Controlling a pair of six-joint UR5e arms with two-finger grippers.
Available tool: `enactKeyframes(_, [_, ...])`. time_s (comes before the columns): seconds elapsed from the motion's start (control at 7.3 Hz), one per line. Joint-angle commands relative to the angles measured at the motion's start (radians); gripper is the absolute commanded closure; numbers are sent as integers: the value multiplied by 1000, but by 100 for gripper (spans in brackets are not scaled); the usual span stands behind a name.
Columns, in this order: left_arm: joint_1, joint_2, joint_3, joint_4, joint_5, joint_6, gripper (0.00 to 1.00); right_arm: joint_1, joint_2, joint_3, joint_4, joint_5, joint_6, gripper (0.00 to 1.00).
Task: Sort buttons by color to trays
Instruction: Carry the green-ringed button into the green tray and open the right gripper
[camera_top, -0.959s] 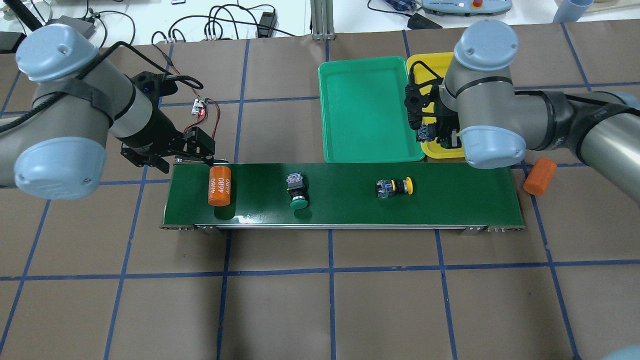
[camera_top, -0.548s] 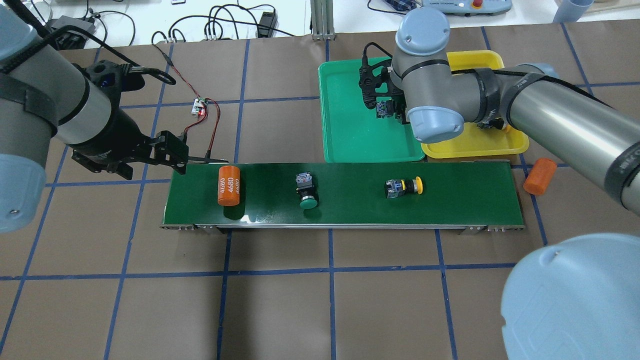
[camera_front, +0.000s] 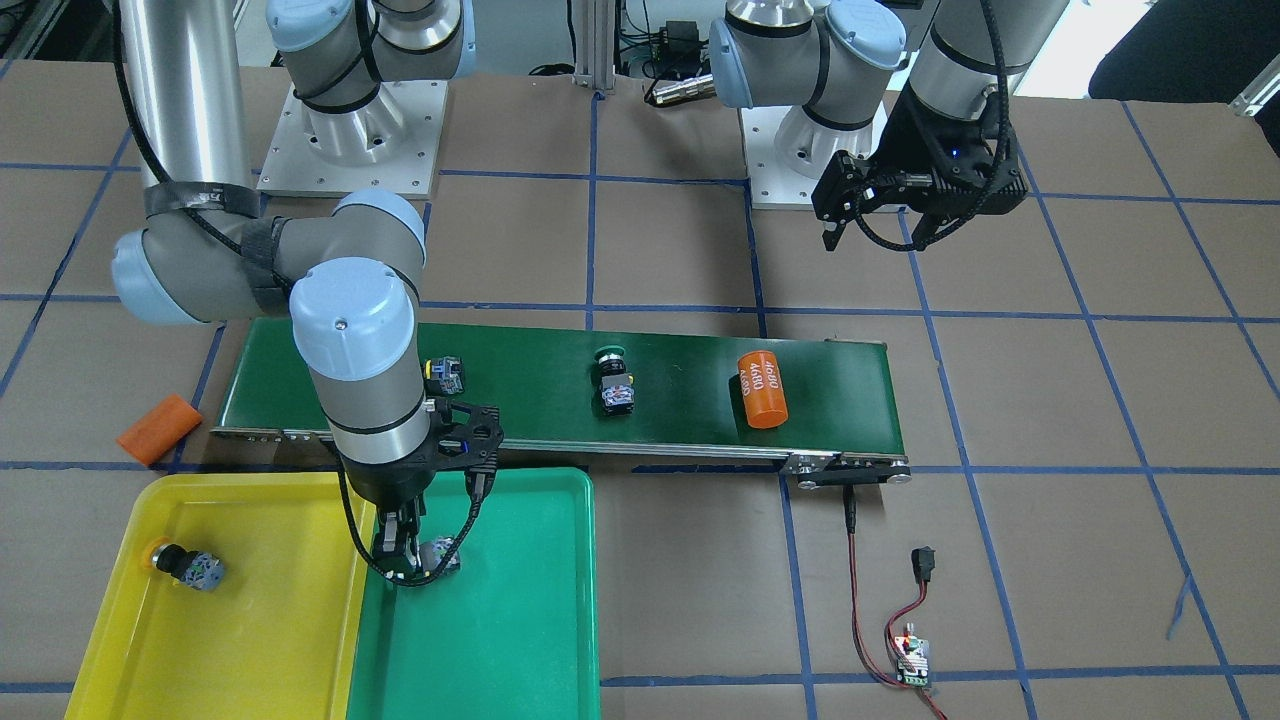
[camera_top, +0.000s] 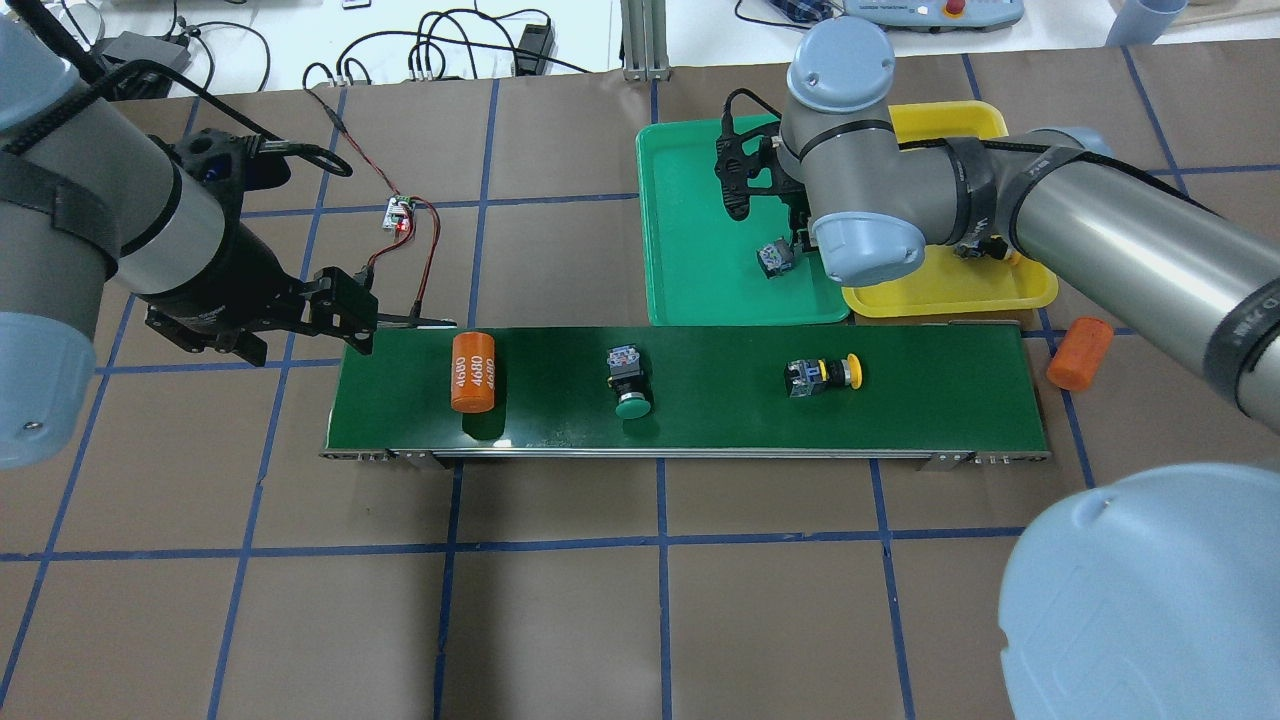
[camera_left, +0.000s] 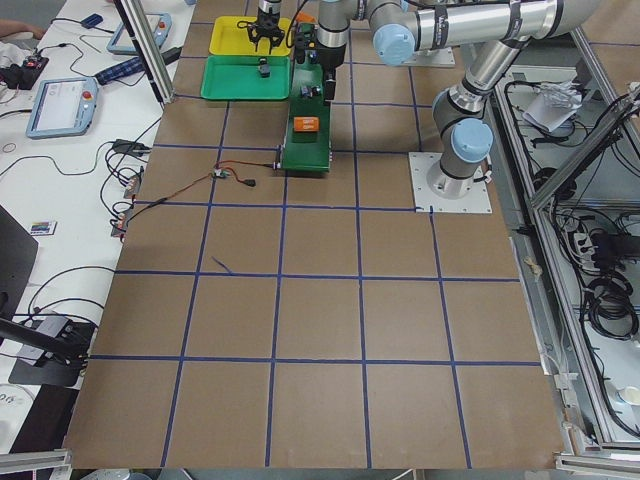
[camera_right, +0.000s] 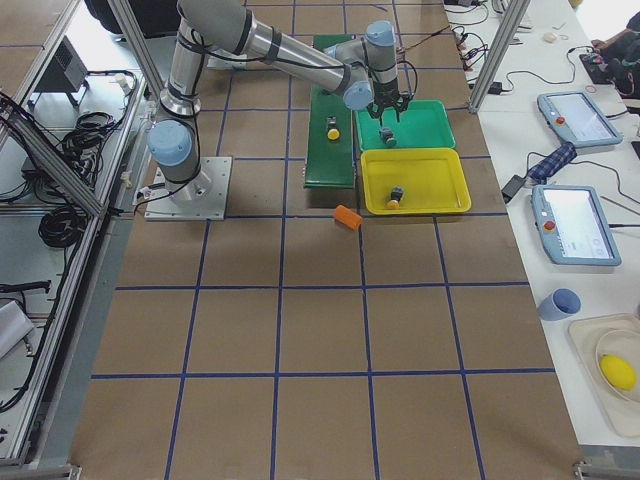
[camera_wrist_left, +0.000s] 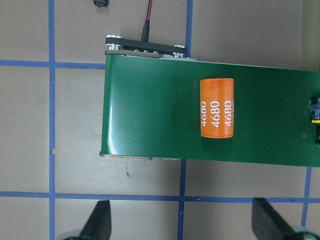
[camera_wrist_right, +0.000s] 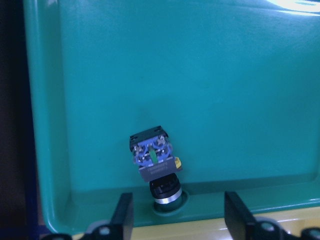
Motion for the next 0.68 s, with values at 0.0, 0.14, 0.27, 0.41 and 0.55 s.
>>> enactKeyframes(0.0, [-1,-4,3,0,0,0,0,-11,-26,9,31,-3,-9,9])
enactKeyframes(0.14, [1,-8,4,-3,0,-2,0,-35,-47,12,77,-2,-12,11])
enactKeyframes(0.27, [1,-13,16,-3,-3,-2,0,-81,-79,23,140,-2,-62,11])
enactKeyframes(0.41, [-8,-19,36,-17,-13,-11,0,-130,-124,66,191,0,-137,11])
enactKeyframes(0.55, [-33,-34,71,-40,-14,-80,0,-175,-179,147,191,3,-197,11])
